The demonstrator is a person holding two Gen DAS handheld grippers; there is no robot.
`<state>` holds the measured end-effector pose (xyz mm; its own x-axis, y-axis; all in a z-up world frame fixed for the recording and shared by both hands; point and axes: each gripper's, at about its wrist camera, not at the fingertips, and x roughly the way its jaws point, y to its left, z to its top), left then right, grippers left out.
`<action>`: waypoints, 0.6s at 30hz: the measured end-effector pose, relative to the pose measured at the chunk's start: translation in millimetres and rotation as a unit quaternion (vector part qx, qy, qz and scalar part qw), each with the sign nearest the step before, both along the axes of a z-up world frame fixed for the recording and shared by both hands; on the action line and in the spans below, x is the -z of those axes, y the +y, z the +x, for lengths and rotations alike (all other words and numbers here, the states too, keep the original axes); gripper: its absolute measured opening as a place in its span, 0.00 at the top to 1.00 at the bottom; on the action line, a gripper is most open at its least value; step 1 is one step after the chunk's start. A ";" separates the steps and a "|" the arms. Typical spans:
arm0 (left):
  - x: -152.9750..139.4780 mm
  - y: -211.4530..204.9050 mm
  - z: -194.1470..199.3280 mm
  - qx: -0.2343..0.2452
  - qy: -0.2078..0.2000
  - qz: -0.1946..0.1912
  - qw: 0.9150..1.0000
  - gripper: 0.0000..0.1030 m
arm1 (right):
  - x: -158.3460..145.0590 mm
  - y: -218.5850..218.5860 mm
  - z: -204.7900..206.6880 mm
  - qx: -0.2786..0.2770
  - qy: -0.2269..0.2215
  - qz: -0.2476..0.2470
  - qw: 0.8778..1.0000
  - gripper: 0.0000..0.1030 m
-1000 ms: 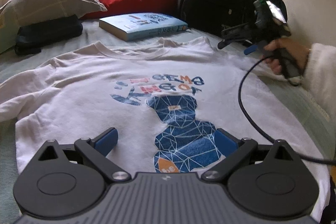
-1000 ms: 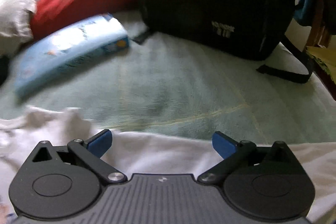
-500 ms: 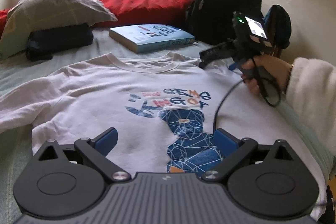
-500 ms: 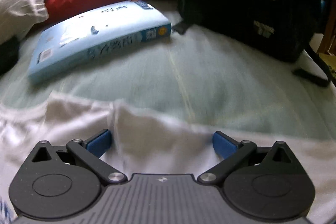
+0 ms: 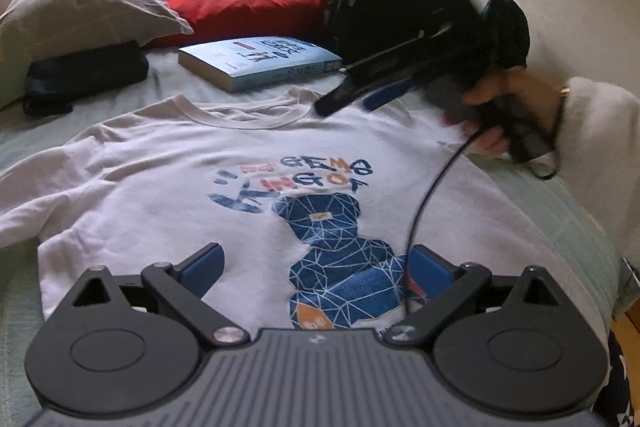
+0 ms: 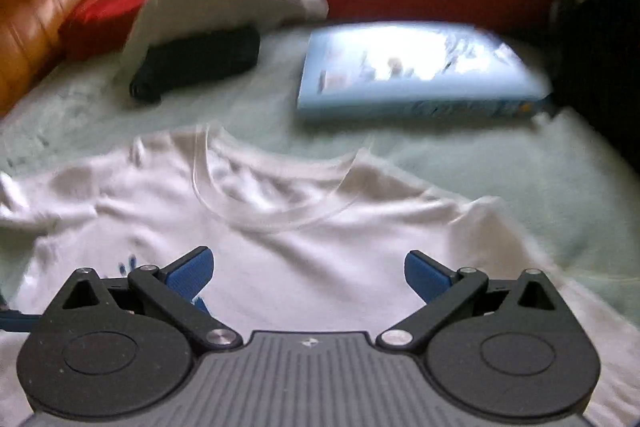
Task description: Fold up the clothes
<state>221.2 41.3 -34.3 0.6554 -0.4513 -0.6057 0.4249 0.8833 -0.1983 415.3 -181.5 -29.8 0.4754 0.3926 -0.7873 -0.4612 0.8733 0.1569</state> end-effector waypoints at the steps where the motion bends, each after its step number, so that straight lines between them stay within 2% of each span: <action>1: 1.0 -0.5 0.6 0.000 0.002 0.001 1.000 0.04 | 10.6 4.2 7.6 0.005 0.008 -0.005 1.000 0.00; 2: 2.1 -0.8 1.3 0.000 0.005 0.002 1.000 0.04 | 21.0 6.1 16.3 0.016 0.010 -0.007 1.000 0.00; 6: 6.4 -1.1 3.7 0.002 0.015 0.001 1.000 0.05 | 33.8 13.5 40.3 0.045 -0.048 -0.015 0.998 0.00; 10: 6.2 -2.4 1.9 0.013 0.015 -0.005 1.000 0.05 | 26.0 15.8 51.8 0.054 -0.067 -0.023 0.996 0.00; 12: 2.7 -2.1 -1.8 0.030 0.009 -0.023 0.999 0.05 | 15.4 10.8 46.3 0.059 -0.088 -0.031 0.994 0.00; 16: -5.3 0.1 -10.9 0.086 -0.002 -0.077 0.993 0.04 | -4.2 -32.9 19.3 0.098 -0.122 -0.055 0.986 0.00; 18: -7.4 -1.2 -14.1 0.101 -0.008 -0.087 0.991 0.04 | -7.3 -72.2 5.1 0.143 -0.108 -0.065 0.982 0.00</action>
<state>207.1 40.1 -26.9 0.5502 -0.6702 -0.4980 0.5931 0.7335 -0.3319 420.4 -253.6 -22.5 0.7128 0.1208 -0.6909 -0.2037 0.9783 -0.0391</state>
